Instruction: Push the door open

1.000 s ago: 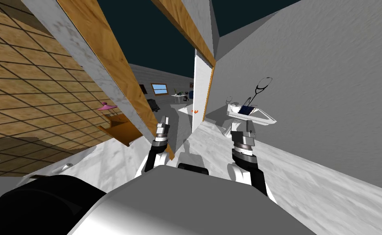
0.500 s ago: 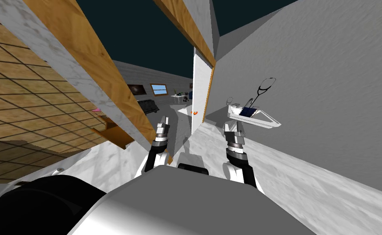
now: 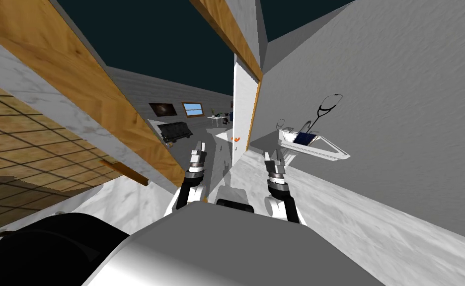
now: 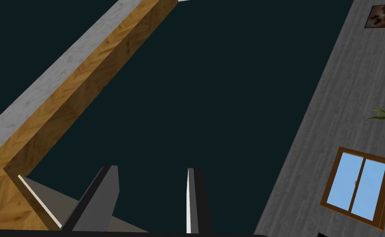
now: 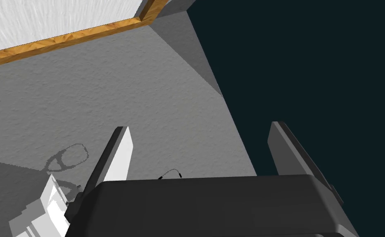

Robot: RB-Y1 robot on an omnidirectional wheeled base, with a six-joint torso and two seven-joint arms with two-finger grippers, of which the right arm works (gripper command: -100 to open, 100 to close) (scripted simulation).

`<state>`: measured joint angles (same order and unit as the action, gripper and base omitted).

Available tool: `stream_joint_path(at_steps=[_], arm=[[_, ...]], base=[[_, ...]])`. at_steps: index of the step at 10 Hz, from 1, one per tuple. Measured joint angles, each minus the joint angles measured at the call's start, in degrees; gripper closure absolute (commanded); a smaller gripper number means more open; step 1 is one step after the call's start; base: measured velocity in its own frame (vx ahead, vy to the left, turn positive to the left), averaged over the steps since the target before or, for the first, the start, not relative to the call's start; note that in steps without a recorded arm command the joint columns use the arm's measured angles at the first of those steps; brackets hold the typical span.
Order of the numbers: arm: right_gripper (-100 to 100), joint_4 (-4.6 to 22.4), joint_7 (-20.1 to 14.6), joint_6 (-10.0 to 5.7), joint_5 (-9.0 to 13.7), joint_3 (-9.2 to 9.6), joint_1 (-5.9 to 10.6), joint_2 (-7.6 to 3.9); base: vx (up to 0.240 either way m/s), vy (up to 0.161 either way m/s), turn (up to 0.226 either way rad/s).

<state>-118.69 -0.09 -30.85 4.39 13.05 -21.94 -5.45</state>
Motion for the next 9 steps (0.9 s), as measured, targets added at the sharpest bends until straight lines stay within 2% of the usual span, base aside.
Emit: stream_joint_path(at_steps=[3,7,9], arm=[[-100,3.23,-0.88,-0.42,0.52,2.35,1.47,-1.32],[-100,8.14,-0.76,-1.7,0.21,6.46,3.21,-1.23],[-100,10.0,-1.02,-1.87,0.3,8.52,4.02,-1.71]], base=[[0.153,-0.037,0.003],[0.146,-0.039,0.003],[0.14,-0.025,0.001]])
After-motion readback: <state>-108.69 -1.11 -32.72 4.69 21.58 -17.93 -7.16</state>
